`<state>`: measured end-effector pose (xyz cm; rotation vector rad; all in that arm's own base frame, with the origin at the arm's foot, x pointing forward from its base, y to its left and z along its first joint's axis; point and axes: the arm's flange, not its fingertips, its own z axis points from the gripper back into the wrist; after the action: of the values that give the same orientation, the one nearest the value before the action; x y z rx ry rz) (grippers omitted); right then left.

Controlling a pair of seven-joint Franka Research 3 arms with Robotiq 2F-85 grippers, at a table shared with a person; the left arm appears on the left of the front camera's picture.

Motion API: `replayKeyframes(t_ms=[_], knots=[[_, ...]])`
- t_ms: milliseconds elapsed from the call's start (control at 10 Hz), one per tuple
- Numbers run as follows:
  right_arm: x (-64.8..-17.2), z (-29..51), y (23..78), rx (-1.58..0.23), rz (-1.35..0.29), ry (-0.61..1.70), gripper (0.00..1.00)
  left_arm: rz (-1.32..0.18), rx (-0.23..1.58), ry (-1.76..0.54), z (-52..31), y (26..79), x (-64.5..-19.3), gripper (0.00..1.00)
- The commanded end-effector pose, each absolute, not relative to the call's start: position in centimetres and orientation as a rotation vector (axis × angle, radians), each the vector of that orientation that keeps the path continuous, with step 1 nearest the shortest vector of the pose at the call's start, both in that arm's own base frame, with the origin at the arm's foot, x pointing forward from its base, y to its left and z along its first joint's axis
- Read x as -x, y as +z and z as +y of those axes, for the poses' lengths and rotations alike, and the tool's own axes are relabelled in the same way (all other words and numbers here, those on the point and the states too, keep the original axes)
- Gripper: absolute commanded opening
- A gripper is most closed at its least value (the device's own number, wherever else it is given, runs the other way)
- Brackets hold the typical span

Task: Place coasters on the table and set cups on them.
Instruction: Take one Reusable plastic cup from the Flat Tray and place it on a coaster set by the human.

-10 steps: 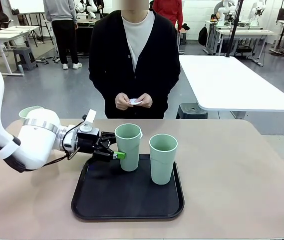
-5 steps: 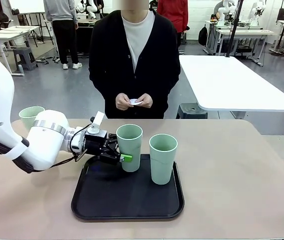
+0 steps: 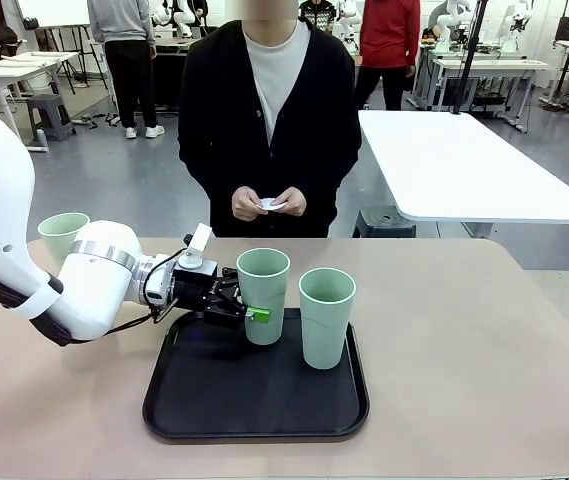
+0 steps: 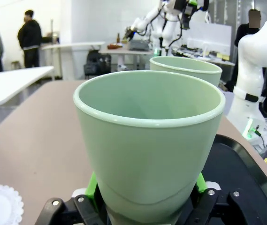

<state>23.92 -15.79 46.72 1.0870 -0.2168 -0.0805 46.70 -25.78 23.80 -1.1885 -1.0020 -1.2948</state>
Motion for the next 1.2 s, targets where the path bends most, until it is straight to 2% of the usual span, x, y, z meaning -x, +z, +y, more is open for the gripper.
replayKeyframes(t_ms=[0, 100, 600, 800, 1100], knots=[[-23.9, -15.9, 46.7, -1.095, -0.218, -0.076, 1.0, -1.035, 1.192, -1.318, -25.8, 24.1, -46.3, 0.27], [-23.9, -15.9, 46.7, -1.095, -0.218, -0.076, 1.0, -1.006, 1.198, -1.283, -25.7, 25.6, -45.8, 0.72], [-23.9, -15.9, 46.7, -1.095, -0.218, -0.076, 1.0, -0.984, 1.163, -1.302, -25.8, 40.7, -42.4, 0.72], [-23.9, -15.9, 46.7, -1.095, -0.218, -0.076, 1.0, -1.017, 1.119, -1.326, -26.1, 44.0, -40.8, 0.72], [-23.9, -15.9, 46.7, -1.095, -0.218, -0.076, 1.0, -1.046, 1.105, -1.311, -25.4, 43.6, -40.4, 0.72]])
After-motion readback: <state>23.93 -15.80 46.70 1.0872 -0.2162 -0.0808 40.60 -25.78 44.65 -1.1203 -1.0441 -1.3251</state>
